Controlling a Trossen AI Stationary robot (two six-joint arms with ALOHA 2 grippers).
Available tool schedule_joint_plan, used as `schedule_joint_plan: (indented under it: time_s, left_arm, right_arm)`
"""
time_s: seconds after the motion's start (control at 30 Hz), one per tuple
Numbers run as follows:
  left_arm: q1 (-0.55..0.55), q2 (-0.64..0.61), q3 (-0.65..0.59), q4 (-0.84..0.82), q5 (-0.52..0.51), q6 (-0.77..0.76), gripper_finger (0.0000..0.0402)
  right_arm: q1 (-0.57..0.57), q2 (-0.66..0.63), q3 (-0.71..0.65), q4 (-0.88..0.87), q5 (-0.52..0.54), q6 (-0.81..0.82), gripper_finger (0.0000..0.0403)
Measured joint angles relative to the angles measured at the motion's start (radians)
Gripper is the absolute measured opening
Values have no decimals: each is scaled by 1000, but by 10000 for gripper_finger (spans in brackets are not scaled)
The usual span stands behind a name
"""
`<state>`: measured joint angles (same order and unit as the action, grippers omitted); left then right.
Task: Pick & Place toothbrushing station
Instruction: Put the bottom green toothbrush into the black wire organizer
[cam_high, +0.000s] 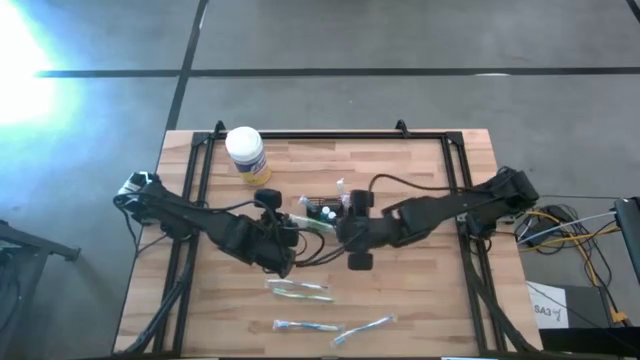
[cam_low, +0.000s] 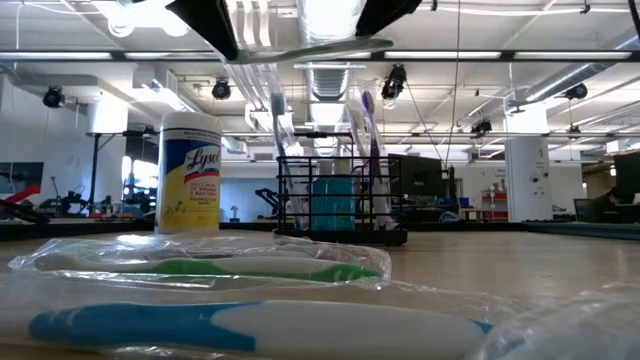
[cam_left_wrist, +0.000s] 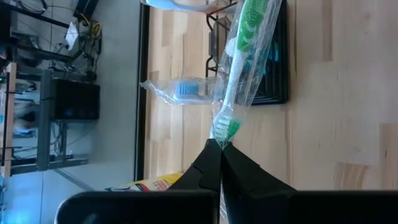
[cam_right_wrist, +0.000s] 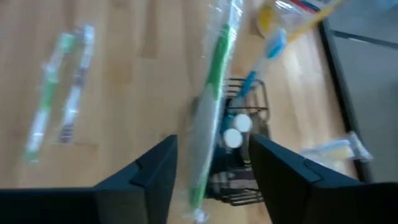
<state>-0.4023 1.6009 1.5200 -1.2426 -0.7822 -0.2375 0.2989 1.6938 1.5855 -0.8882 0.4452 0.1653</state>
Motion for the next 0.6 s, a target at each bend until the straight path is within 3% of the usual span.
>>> schedule_joint_plan:
  time_s: [0.33, 0.6]
  left_arm:
    - [2, 0, 0, 4, 3, -3, 2]
    - [2, 0, -1, 11, 3, -3, 2]
  right_arm:
    - [0, 66, 43, -32, 80, 2, 231]
    - [-2, 62, 41, -59, 80, 0, 165]
